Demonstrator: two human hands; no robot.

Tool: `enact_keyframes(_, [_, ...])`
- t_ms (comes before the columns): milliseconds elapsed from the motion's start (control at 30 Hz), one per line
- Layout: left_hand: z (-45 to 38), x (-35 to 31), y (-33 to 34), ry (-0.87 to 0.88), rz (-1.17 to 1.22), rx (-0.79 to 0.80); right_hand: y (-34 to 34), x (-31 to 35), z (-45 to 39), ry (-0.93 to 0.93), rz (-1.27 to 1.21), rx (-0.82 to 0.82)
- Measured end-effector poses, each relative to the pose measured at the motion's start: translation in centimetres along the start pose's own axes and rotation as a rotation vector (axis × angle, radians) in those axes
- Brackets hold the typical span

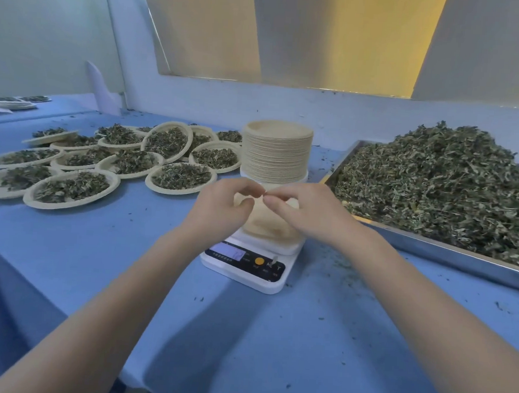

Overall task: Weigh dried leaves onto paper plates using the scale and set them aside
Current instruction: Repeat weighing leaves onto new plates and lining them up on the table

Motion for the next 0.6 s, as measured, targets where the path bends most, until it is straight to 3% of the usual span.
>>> enact_keyframes(600, [-4.1, 2.2, 0.4, -0.073, 0.226, -0.203, 1.1, -0.2, -4.5, 0.025, -0.067, -0.061])
Point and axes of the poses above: each hand's wrist, its own z-axis away from the middle knuckle, its own y-axis out of the palm, x = y × z, the point moved 1 cm from there along -z, towards the middle knuckle, and after that the axes turned 13 degrees about z, right-handed, at the moved point
